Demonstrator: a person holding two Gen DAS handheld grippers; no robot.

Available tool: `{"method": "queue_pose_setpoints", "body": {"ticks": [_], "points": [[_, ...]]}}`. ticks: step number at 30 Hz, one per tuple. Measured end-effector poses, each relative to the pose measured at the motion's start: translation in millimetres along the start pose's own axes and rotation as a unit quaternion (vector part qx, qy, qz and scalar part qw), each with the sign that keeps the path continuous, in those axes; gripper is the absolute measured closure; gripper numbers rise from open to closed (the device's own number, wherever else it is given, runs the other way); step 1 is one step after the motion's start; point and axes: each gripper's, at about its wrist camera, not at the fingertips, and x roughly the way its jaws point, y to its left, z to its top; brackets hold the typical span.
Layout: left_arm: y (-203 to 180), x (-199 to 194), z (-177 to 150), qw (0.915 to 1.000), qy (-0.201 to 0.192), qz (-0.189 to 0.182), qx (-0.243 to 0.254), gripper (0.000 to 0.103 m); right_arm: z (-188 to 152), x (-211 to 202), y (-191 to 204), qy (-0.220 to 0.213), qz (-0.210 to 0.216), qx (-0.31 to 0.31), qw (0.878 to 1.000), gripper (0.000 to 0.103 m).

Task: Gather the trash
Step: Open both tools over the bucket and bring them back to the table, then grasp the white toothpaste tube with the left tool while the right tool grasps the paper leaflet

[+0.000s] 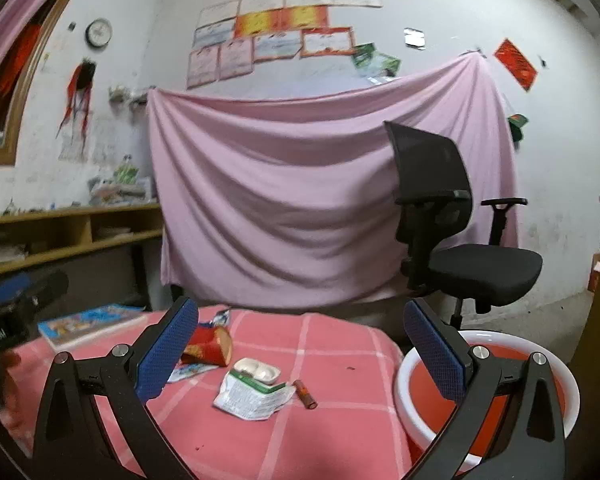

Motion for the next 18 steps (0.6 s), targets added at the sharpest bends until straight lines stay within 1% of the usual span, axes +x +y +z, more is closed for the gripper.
{"method": "queue_pose_setpoints", "body": {"ticks": [3,5,8,12,14,17,18], "points": [[1,2,0,1.0000,0.002,0.002,0.006,0.002,-3,4,1,0.012,0.003,-0.003,1.000,0.000],[4,8,0,0.9999,0.012,0.000,-0.002,0.002,-4,7,1,0.022,0.003,-0.002,1.000,0.000],[11,18,2,0.9996,0.028,0.003,-0.010,0.002,-7,21,1,0.058,0.009,0.000,0.998,0.000],[14,36,10,0.9984,0.051,0.024,0.004,0.002,-11,33,3,0.096,0.002,0.009,0.995,0.000],[17,47,9,0.9973,0.068,0.027,0.007,0.002,-13,42,4,0.121,0.011,0.018,0.992,0.000],[22,63,4,0.9947,0.100,0.021,0.008,0.002,-18,59,8,0.173,0.027,0.027,0.984,0.000],[22,69,2,0.9928,0.117,0.019,0.012,0.002,-21,66,10,0.193,0.033,0.025,0.980,0.000]]}}
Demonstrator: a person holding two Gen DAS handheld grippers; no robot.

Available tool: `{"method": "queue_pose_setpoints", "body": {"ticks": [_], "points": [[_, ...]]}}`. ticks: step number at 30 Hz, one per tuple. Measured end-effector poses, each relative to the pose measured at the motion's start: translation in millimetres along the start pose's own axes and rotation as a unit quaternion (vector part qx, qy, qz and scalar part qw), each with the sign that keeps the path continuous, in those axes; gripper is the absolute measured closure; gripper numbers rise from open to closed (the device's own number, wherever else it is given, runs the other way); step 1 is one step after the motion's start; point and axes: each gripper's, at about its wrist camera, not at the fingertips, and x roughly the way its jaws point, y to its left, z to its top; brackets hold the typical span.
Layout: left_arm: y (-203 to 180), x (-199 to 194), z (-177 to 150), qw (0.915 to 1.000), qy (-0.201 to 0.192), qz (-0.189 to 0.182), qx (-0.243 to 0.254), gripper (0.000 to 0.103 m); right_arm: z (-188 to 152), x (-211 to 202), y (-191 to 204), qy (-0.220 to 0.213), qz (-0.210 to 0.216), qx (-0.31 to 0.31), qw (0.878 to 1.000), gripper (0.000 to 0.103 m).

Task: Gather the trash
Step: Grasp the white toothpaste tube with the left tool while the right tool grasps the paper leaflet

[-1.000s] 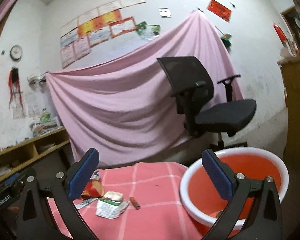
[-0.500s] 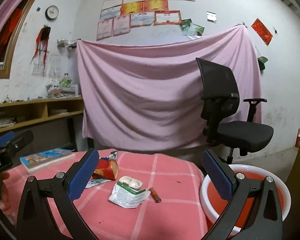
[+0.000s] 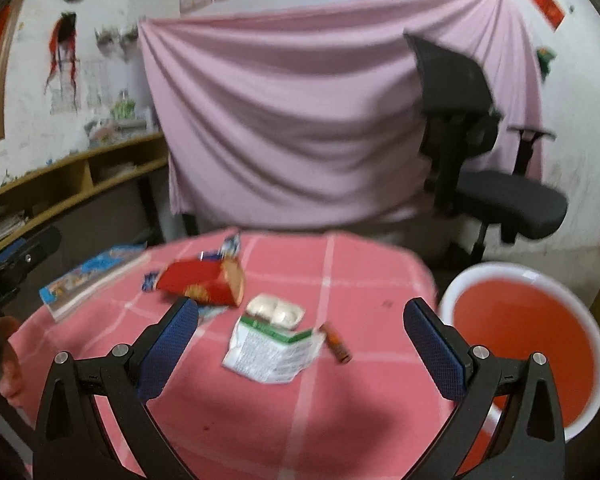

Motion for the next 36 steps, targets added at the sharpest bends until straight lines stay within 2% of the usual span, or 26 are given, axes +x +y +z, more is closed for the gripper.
{"method": "queue_pose_setpoints", "body": {"ticks": [3,6,12,15,18,19,21,23,27,32,36], "points": [[-2,19,-5,0.9985,0.054,-0.010,0.011,0.002,-2,17,7,0.045,-0.002,-0.017,0.999,0.000],[-1,35,-12,0.9948,0.099,-0.023,0.000,0.002,-5,29,9,0.080,0.002,-0.023,0.997,0.000],[3,53,-20,0.9859,0.156,-0.056,-0.024,0.003,-12,50,0,0.140,0.006,-0.001,0.990,0.003],[-3,57,-22,0.9824,0.171,-0.074,-0.016,0.010,-13,57,-9,0.160,0.014,0.024,0.987,0.010],[-10,63,-23,0.9766,0.191,-0.100,-0.007,0.013,-14,55,-14,0.159,0.018,0.036,0.986,0.017],[-13,66,-25,0.9730,0.200,-0.115,-0.009,0.024,-14,55,-14,0.159,0.021,0.036,0.986,0.019],[-15,74,-27,0.9668,0.217,-0.134,-0.013,0.038,-14,53,-15,0.157,0.023,0.037,0.987,0.026],[-20,83,-30,0.9609,0.236,-0.144,-0.011,0.040,-12,53,-17,0.156,0.021,0.037,0.987,0.033],[-31,90,-29,0.9544,0.250,-0.163,-0.001,0.048,-12,52,-21,0.157,0.018,0.036,0.987,0.050],[-52,99,-29,0.9499,0.256,-0.176,0.037,0.048,-12,51,-24,0.156,0.028,0.042,0.986,0.054],[-68,110,-33,0.9485,0.268,-0.154,0.072,0.061,-12,52,-24,0.155,0.033,0.043,0.986,0.054]]}}
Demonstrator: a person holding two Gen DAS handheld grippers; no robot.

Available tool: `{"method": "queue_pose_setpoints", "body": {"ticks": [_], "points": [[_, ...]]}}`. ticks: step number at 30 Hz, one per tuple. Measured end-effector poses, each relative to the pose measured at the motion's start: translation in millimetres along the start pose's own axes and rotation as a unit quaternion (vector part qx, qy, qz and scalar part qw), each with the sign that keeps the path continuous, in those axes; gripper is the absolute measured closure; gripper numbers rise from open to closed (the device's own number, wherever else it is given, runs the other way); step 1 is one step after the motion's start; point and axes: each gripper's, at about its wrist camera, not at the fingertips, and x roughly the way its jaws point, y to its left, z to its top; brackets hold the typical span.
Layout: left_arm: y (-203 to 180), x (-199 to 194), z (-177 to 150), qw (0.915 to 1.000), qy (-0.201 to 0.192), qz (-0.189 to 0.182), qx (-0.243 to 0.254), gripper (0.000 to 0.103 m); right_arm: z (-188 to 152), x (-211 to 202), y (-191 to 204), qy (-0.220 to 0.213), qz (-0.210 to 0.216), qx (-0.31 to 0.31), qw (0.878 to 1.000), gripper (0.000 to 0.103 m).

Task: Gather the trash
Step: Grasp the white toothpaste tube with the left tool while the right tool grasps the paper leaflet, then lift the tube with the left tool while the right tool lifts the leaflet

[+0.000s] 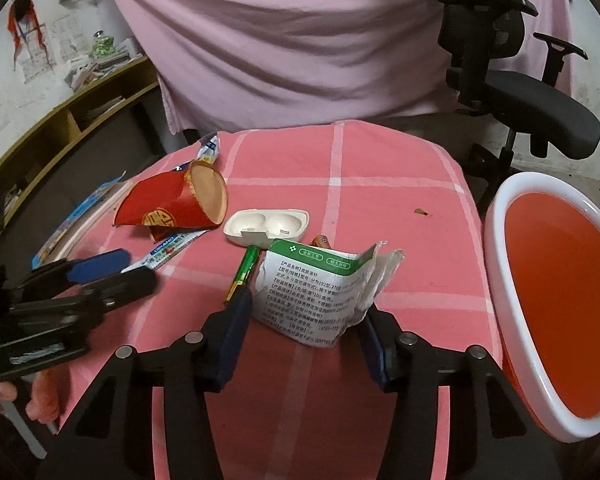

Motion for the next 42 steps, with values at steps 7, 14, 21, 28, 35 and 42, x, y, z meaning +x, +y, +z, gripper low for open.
{"method": "queue_pose_setpoints", "body": {"ticks": [7,14,21,28,35,42], "points": [[-3,6,-2,0.9999,0.004,0.011,0.003,0.083,0,3,6,0.006,-0.016,-0.012,1.000,0.054],[-7,-4,-10,0.9999,-0.008,0.015,0.000,0.085,-3,-2,3,-0.003,-0.003,-0.012,1.000,0.064],[-10,-31,-19,0.9976,-0.067,-0.002,-0.016,0.085,-5,-5,2,-0.010,0.020,-0.008,1.000,0.081],[-15,-39,-21,0.9963,-0.085,-0.013,-0.011,0.085,-6,-6,5,-0.013,0.029,-0.011,0.999,0.090],[-14,-29,-20,0.9983,-0.054,-0.011,-0.018,0.085,-7,-4,-4,-0.008,0.057,0.014,0.998,0.088],[-3,-20,-17,0.9981,-0.025,-0.020,-0.052,0.085,-7,-6,-5,-0.009,0.070,0.021,0.997,0.074]]}}
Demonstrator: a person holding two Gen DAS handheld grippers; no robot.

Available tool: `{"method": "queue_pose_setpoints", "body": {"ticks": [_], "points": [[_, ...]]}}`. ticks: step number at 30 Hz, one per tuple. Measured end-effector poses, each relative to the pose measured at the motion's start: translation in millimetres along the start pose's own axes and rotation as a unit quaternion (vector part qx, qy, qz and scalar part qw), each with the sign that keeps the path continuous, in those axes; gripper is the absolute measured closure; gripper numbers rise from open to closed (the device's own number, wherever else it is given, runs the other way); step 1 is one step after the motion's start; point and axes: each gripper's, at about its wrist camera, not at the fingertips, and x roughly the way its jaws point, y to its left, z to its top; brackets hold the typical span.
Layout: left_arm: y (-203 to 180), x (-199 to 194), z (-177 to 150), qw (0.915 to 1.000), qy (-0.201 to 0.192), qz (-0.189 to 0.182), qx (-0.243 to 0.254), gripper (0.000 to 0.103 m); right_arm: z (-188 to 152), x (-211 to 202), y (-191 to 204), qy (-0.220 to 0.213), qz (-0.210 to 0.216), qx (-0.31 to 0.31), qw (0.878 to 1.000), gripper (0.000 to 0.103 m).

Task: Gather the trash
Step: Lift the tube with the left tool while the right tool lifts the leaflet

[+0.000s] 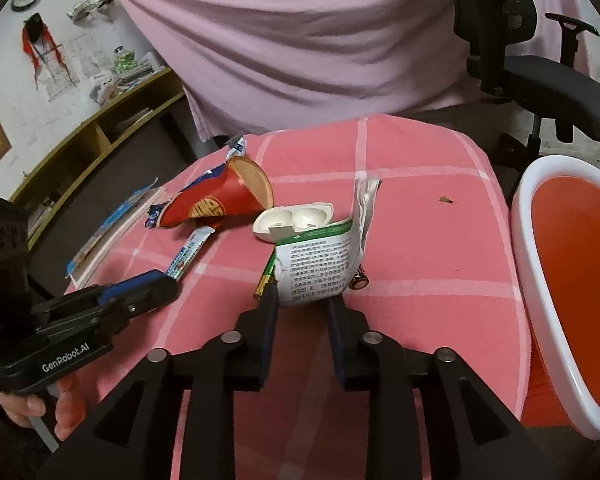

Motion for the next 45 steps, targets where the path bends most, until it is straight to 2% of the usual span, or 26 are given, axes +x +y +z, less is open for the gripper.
{"method": "queue_pose_setpoints", "body": {"ticks": [2,4,6,11,15,20,21,25,29,33,35,38,45], "points": [[-1,0,1,1.0000,0.001,0.001,0.001,0.085,-1,-2,0,-0.001,-0.007,0.000,1.000,0.070],[-2,0,1,1.0000,0.002,0.001,0.001,0.085,-3,-7,0,-0.007,-0.022,0.000,1.000,0.053],[-1,-1,1,1.0000,0.002,0.001,0.001,0.085,-2,-8,-4,-0.009,-0.027,0.006,1.000,0.048],[0,0,2,1.0000,0.002,0.004,-0.003,0.085,4,3,3,0.003,-0.051,-0.017,0.999,0.046],[5,0,1,0.9998,0.001,0.005,-0.019,0.085,6,13,16,0.018,-0.082,-0.060,0.995,0.039],[8,-1,1,0.9998,0.001,0.006,-0.021,0.085,5,17,16,0.025,-0.093,-0.071,0.993,0.036],[8,-2,0,0.9998,0.001,0.007,-0.020,0.085,5,17,14,0.025,-0.093,-0.069,0.993,0.037],[9,-4,-1,0.9998,-0.003,0.005,-0.021,0.085,6,13,9,0.016,-0.091,-0.055,0.994,0.058],[9,-9,-2,0.9997,-0.013,0.007,-0.022,0.085,5,8,7,0.005,-0.081,-0.045,0.996,0.064],[6,-20,-5,0.9990,-0.040,-0.003,-0.019,0.085,2,-6,16,-0.033,-0.079,-0.060,0.995,0.081],[1,-31,-8,0.9978,-0.066,-0.005,-0.007,0.085,1,-8,21,-0.041,-0.078,-0.070,0.994,0.081],[-5,-39,-13,0.9960,-0.088,0.007,0.010,0.085,2,-8,22,-0.045,-0.075,-0.075,0.993,0.087],[-2,-37,-16,0.9966,-0.082,-0.001,-0.002,0.085,1,-18,17,-0.066,-0.058,-0.060,0.994,0.087]]}}
